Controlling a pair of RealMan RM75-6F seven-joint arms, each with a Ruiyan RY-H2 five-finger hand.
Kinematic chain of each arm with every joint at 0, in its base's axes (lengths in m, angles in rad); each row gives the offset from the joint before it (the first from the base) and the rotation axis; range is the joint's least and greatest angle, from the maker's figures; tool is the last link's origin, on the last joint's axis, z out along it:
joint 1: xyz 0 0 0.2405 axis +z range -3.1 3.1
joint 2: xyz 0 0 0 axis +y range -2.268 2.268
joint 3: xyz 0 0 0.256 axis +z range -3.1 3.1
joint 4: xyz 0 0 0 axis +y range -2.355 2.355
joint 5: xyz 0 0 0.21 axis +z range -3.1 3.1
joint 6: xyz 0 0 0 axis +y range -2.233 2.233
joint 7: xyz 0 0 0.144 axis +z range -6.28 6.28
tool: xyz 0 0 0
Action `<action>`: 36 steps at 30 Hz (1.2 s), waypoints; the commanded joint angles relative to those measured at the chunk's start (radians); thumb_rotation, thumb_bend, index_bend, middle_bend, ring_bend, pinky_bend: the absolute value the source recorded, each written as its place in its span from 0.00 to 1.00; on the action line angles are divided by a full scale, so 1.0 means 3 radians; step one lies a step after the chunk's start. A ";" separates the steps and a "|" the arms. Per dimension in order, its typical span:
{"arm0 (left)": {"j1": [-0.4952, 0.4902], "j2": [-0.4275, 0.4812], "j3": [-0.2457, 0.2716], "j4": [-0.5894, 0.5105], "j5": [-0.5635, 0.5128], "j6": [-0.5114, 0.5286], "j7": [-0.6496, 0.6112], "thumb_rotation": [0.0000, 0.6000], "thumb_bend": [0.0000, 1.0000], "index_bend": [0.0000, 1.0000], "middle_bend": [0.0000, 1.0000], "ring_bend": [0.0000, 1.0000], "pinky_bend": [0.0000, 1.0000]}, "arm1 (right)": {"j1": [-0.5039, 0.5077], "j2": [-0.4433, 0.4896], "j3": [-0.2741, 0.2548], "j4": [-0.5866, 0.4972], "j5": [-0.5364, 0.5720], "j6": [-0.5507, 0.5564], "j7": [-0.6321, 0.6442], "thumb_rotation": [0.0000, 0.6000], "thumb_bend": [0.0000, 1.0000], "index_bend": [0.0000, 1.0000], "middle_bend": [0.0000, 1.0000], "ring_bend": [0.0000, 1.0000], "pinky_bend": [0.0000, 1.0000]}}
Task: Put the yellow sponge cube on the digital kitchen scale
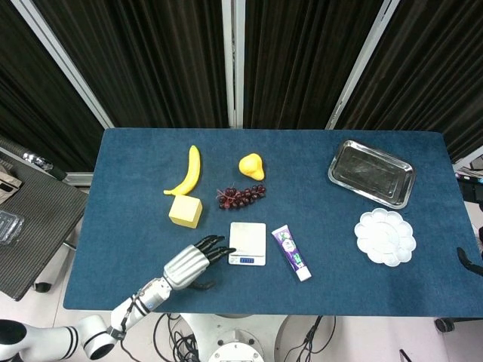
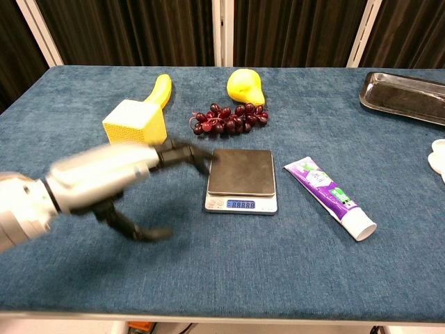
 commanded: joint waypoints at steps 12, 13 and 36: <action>0.0088 0.0295 -0.0482 0.0279 -0.0625 0.0020 -0.0207 1.00 0.26 0.00 0.00 0.00 0.03 | -0.0058 0.0059 0.0011 -0.0120 -0.0055 0.0163 -0.0052 1.00 0.24 0.00 0.00 0.00 0.00; 0.0070 0.0298 -0.0483 0.0330 -0.0670 -0.0063 -0.0218 1.00 0.26 0.00 0.00 0.00 0.02 | -0.0064 0.0071 0.0009 -0.0138 -0.0067 0.0179 -0.0054 1.00 0.24 0.00 0.00 0.00 0.00; -0.0318 0.0061 -0.0500 0.1071 -0.0731 -0.0646 -0.0657 1.00 0.28 0.13 0.18 0.00 0.01 | -0.0061 0.0179 -0.0019 -0.0366 -0.0142 0.0230 -0.0267 1.00 0.24 0.00 0.00 0.00 0.00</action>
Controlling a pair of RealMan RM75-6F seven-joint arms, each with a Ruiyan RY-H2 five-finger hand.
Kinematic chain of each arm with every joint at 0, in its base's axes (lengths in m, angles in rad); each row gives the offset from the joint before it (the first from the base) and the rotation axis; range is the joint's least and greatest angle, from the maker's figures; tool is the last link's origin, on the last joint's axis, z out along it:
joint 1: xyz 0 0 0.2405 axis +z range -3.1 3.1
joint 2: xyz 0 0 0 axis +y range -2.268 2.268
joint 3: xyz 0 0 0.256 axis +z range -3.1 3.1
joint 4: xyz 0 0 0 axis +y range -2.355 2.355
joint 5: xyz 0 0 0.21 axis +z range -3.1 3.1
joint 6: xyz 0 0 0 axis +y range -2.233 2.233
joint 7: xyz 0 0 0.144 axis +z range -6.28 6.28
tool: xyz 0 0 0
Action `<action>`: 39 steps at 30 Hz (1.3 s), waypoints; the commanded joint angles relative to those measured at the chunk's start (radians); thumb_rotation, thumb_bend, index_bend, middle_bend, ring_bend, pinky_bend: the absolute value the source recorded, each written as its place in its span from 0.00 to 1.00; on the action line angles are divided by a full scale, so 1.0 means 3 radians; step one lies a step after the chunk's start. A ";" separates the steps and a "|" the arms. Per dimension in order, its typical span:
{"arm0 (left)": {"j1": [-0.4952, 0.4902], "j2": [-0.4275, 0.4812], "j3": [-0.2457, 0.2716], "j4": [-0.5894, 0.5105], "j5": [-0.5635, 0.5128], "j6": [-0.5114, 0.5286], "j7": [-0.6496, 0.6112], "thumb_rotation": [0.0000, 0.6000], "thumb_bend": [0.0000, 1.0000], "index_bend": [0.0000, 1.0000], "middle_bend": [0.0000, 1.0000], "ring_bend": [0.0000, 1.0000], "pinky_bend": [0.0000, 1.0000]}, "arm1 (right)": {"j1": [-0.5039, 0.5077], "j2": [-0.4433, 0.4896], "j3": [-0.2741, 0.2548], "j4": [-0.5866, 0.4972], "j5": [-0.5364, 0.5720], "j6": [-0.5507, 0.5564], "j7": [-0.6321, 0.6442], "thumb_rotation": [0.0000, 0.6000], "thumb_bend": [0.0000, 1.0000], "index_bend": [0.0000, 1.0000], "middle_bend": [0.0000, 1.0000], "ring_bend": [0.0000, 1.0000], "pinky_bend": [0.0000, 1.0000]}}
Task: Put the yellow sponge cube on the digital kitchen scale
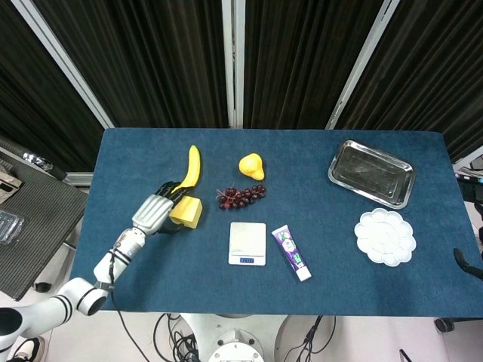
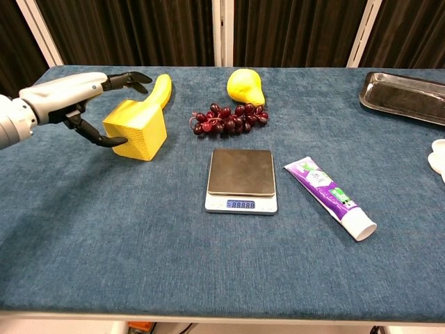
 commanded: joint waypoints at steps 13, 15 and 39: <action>-0.0038 0.0079 -0.0133 -0.0534 0.0043 0.0329 0.0128 1.00 0.33 0.41 0.45 0.03 0.08 | -0.0003 0.0004 0.0017 0.0043 0.0051 -0.0016 0.0056 1.00 0.24 0.00 0.00 0.00 0.00; -0.0061 0.0147 -0.0153 -0.0810 0.0073 0.0353 0.0279 1.00 0.33 0.41 0.45 0.03 0.08 | 0.0001 0.0002 0.0022 0.0034 0.0047 -0.0010 0.0056 1.00 0.24 0.00 0.00 0.00 0.00; -0.0316 -0.0677 -0.0267 -0.0914 -0.0232 0.0098 0.1326 1.00 0.33 0.40 0.43 0.03 0.07 | -0.0009 -0.0044 0.0025 0.0190 0.0139 -0.0104 0.0189 1.00 0.24 0.00 0.00 0.00 0.00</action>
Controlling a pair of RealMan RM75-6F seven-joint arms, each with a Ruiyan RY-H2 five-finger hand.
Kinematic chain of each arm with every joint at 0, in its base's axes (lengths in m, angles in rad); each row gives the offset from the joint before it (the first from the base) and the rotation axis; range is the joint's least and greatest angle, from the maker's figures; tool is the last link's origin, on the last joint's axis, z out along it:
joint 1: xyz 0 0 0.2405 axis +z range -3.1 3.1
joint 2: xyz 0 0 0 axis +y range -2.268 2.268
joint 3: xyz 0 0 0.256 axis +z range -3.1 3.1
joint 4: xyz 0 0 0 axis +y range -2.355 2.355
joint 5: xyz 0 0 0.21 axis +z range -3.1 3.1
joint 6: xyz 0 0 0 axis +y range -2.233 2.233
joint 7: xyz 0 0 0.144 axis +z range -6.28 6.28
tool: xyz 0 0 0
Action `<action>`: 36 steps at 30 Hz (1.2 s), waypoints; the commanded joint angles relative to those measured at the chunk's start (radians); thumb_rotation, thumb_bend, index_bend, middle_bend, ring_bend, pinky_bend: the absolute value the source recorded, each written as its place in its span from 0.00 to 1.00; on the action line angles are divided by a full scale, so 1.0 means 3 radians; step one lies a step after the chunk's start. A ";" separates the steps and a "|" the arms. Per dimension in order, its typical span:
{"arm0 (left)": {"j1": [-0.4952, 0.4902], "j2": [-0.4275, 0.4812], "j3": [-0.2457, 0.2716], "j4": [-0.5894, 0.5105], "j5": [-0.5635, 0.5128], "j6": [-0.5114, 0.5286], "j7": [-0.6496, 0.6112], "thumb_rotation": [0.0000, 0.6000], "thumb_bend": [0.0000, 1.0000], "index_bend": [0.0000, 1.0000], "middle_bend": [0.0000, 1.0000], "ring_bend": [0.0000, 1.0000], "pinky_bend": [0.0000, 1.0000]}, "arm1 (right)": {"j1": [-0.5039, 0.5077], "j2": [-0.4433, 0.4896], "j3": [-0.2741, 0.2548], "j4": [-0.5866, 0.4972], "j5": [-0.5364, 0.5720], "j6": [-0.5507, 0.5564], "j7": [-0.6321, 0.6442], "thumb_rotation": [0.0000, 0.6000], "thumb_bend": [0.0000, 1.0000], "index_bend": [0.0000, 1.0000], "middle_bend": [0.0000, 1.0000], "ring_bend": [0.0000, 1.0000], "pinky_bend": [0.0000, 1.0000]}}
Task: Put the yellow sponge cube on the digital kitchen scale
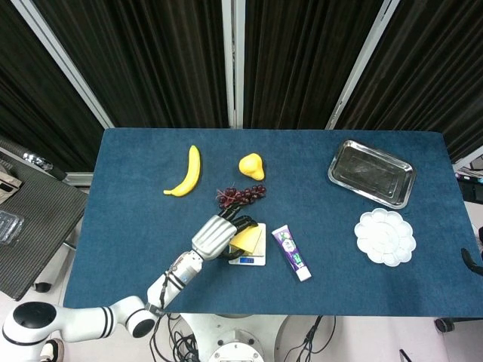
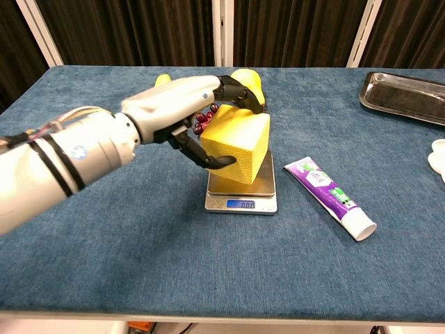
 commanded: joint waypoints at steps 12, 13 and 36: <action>-0.0029 -0.0154 0.0013 0.0375 -0.0037 -0.0064 -0.0274 1.00 0.33 0.19 0.19 0.03 0.08 | 0.0006 -0.0037 0.0021 0.0123 0.0011 -0.0020 0.0117 1.00 0.24 0.00 0.00 0.00 0.00; -0.0030 -0.0146 0.0017 0.0372 -0.0024 -0.0060 -0.0298 1.00 0.32 0.14 0.16 0.02 0.08 | 0.0007 -0.0038 0.0023 0.0123 0.0013 -0.0021 0.0116 1.00 0.24 0.00 0.00 0.00 0.00; 0.1224 0.1598 0.0582 -0.0751 -0.0107 0.1175 0.0476 1.00 0.30 0.01 0.03 0.00 0.03 | -0.0015 -0.0116 -0.0065 0.0052 -0.0236 0.0169 -0.0127 1.00 0.24 0.00 0.00 0.00 0.00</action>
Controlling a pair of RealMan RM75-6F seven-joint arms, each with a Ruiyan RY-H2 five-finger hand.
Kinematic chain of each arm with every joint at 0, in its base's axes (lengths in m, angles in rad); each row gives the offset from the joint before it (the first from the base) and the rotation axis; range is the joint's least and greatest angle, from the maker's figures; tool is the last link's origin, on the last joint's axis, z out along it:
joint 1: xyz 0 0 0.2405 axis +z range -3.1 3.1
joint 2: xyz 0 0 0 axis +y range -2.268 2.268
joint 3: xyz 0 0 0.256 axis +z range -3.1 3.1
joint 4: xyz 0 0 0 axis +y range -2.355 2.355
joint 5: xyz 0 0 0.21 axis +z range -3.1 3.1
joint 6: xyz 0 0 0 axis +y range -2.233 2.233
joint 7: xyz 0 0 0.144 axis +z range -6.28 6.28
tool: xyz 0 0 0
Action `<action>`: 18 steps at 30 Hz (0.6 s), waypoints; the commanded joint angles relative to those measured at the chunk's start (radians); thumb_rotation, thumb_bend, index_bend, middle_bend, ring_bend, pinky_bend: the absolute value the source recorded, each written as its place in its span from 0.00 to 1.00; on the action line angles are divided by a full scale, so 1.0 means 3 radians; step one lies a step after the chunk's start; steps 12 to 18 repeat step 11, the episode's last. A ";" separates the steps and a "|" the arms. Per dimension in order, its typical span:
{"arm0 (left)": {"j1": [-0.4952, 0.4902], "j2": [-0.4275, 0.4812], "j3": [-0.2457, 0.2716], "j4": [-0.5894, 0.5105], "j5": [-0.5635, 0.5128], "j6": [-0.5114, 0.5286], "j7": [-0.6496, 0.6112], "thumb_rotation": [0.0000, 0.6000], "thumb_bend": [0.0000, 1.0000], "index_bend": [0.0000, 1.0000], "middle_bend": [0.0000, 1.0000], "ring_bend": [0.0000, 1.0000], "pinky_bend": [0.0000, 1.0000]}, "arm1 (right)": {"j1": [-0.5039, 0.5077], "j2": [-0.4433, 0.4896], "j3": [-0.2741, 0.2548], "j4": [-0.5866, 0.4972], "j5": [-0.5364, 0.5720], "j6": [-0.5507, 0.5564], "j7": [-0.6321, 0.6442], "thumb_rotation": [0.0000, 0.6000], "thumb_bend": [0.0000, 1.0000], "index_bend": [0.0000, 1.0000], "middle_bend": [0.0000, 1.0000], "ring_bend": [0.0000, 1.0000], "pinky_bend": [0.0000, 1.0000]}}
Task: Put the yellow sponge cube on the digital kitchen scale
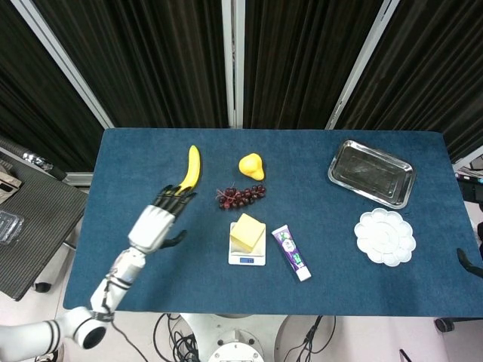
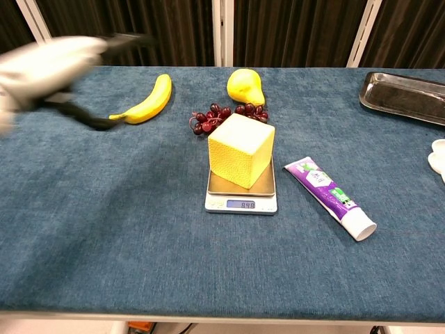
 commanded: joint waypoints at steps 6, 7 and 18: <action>0.1070 0.0901 0.0596 -0.0085 -0.0286 0.0692 0.0099 1.00 0.25 0.01 0.03 0.00 0.03 | -0.0018 -0.0225 -0.0223 0.0172 -0.0444 0.0195 -0.0120 1.00 0.21 0.00 0.00 0.00 0.00; 0.1135 0.0917 0.0625 -0.0026 -0.0281 0.0733 0.0086 1.00 0.25 0.01 0.03 0.00 0.03 | -0.0026 -0.0259 -0.0239 0.0200 -0.0474 0.0224 -0.0146 1.00 0.21 0.00 0.00 0.00 0.00; 0.1346 0.0930 0.0661 0.0174 -0.0242 0.0882 -0.0075 1.00 0.25 0.01 0.03 0.00 0.03 | -0.0063 -0.0410 -0.0267 0.0315 -0.0509 0.0309 -0.0345 1.00 0.21 0.00 0.00 0.00 0.00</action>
